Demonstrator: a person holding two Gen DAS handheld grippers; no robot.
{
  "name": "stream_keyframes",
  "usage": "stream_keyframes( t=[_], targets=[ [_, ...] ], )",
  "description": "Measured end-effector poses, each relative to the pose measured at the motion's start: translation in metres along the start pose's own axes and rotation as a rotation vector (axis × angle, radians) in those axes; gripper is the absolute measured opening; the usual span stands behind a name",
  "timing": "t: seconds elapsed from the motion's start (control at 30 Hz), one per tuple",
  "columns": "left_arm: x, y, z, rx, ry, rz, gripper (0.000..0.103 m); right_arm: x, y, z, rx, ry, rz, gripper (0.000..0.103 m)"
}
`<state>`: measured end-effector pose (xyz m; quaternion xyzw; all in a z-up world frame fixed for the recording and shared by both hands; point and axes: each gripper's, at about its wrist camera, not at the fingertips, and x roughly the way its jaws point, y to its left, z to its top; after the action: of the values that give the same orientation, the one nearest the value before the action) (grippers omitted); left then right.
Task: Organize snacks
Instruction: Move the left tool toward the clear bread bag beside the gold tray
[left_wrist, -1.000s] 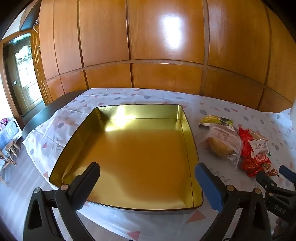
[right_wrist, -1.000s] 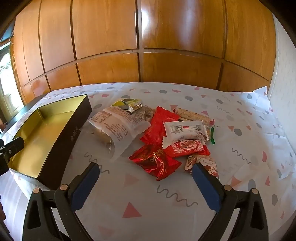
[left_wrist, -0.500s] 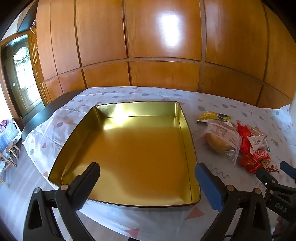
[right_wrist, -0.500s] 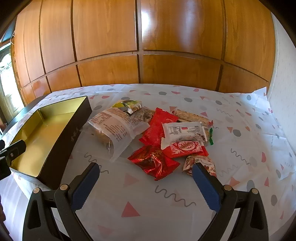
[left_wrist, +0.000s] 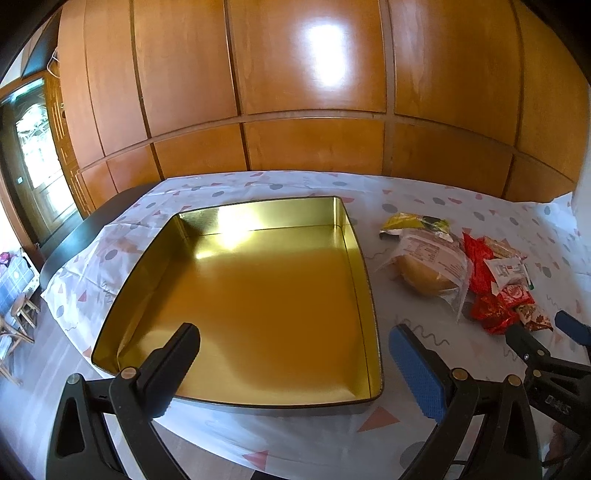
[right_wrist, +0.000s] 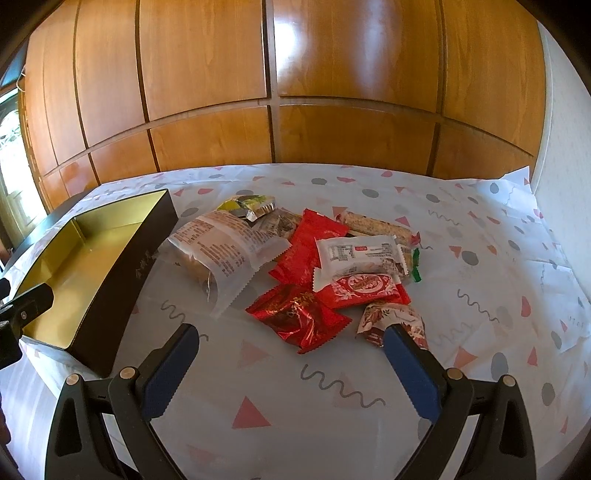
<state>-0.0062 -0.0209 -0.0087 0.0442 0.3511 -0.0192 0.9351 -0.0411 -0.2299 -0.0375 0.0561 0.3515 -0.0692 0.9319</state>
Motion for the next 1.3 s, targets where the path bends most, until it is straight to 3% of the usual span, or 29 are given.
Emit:
stream_keyframes(
  t=[1.3],
  targets=[
    [-0.005,-0.034,0.002,0.084,-0.002,-0.017,0.103,-0.004,-0.025,-0.005,0.066,-0.019,-0.016,0.101]
  ],
)
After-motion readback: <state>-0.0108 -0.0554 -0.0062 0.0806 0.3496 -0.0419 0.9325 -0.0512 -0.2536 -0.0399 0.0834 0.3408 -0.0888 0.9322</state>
